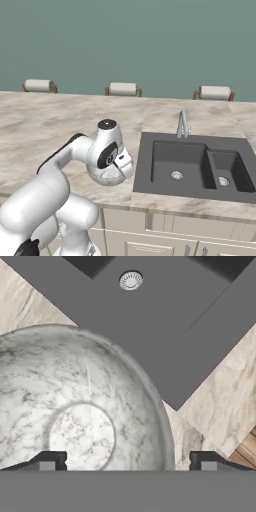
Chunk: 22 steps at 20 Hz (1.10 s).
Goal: Pick the cup and bowl from the counter and place them on the counter next to the sink.
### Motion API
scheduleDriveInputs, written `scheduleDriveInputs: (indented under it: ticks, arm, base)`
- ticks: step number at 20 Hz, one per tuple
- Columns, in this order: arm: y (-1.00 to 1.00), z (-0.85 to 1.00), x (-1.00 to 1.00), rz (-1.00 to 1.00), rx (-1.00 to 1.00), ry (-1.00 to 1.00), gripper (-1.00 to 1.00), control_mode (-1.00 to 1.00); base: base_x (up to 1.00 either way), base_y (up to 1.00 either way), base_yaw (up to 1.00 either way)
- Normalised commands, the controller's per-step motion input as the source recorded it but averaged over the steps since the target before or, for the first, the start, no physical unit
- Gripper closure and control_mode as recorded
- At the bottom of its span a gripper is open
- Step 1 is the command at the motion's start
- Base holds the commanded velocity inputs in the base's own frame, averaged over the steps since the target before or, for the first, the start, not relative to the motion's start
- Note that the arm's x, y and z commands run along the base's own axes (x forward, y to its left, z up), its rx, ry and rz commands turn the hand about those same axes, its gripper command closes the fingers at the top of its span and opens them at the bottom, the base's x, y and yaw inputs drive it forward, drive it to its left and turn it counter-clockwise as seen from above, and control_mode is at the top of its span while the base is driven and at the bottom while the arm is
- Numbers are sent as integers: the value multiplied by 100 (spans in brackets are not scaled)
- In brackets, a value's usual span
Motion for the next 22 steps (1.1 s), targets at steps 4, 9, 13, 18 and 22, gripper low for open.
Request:
scheduleDriveInputs:
  ticks: [4,9,13,18,22]
  arm:
    - [-26,34,-12,0,0,-1,-100,-100]
    - [-15,41,-51,3,1,-6,-100,-100]
    - [0,43,-87,17,0,-9,-100,-100]
    - [4,51,-89,21,0,-16,-100,-100]
    - [15,50,-78,28,0,-10,-100,-100]
  base:
    - [0,0,0]
    - [0,0,0]
    - [0,0,0]
    - [0,0,0]
    - [0,0,0]
